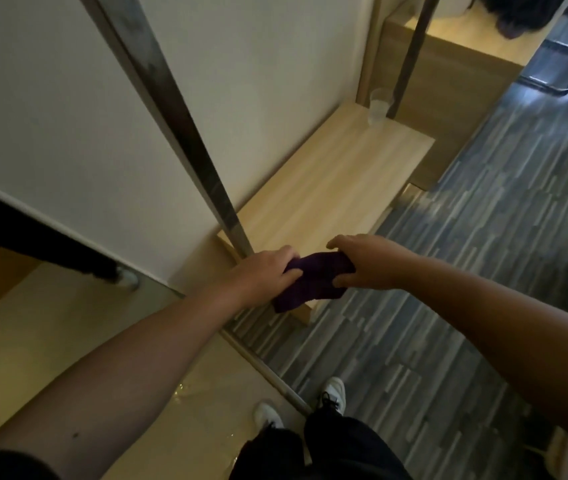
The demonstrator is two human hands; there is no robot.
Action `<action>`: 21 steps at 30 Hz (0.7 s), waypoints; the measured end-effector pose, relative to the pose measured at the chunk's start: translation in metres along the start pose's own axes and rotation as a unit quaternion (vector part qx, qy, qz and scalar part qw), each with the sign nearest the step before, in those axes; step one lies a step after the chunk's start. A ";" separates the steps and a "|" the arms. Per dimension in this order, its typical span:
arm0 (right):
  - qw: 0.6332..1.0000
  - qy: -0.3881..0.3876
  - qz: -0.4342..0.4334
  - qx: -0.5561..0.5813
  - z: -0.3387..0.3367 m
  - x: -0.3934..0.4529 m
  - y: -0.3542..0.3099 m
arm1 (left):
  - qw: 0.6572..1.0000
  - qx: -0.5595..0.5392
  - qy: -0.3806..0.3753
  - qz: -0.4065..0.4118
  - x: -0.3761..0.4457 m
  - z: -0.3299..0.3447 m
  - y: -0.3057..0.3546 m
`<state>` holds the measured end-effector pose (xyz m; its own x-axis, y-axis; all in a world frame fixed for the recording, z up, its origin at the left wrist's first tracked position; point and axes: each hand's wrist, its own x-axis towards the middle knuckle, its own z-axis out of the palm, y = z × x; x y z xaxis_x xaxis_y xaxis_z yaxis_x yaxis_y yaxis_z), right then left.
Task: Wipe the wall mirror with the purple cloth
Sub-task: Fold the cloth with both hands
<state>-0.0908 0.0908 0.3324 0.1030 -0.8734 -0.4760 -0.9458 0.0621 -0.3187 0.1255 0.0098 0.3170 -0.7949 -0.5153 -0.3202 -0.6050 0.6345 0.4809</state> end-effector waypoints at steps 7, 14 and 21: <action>0.998 0.045 -0.017 -0.049 0.027 0.029 0.013 | 0.999 0.022 -0.025 0.033 0.036 -0.008 -0.005; 0.995 -0.073 -0.022 -0.058 0.020 0.060 0.032 | 0.980 0.126 -0.093 0.121 0.069 -0.005 -0.037; 0.992 -0.128 -0.001 0.011 0.044 0.106 0.060 | 0.979 0.168 -0.074 0.089 0.102 0.039 -0.066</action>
<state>-0.1231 0.0226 0.2270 0.1826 -0.7229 -0.6664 -0.9389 0.0730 -0.3365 0.0829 -0.0617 0.2209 -0.8718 -0.3068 -0.3819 -0.4178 0.8726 0.2528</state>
